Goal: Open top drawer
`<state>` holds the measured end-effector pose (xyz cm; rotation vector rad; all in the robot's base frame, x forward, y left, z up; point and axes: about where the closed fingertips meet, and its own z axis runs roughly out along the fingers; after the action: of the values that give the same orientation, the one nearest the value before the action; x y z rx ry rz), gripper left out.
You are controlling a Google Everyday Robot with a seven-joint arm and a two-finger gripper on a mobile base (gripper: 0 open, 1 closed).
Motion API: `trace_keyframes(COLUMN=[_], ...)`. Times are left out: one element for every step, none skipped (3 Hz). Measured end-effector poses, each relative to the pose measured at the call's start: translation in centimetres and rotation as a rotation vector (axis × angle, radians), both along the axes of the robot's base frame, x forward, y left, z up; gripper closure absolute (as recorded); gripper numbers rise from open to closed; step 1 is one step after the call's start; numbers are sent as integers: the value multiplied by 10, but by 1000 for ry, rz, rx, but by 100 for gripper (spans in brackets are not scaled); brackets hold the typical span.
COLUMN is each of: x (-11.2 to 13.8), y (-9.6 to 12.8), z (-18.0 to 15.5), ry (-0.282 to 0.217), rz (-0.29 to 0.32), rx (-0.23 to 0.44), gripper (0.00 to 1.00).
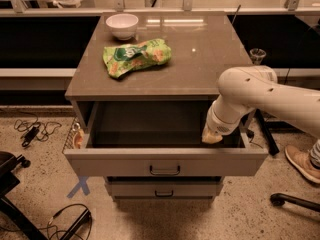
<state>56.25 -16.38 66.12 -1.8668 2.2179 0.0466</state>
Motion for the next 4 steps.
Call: trace_keyframes(x=[-30, -42, -83, -120], y=[13, 17, 31, 41], z=[-12, -14, -8, -2], ry=[38, 56, 129, 197], rz=[9, 10, 24, 40], rx=[29, 34, 38, 50], gripper=[100, 100, 100, 100])
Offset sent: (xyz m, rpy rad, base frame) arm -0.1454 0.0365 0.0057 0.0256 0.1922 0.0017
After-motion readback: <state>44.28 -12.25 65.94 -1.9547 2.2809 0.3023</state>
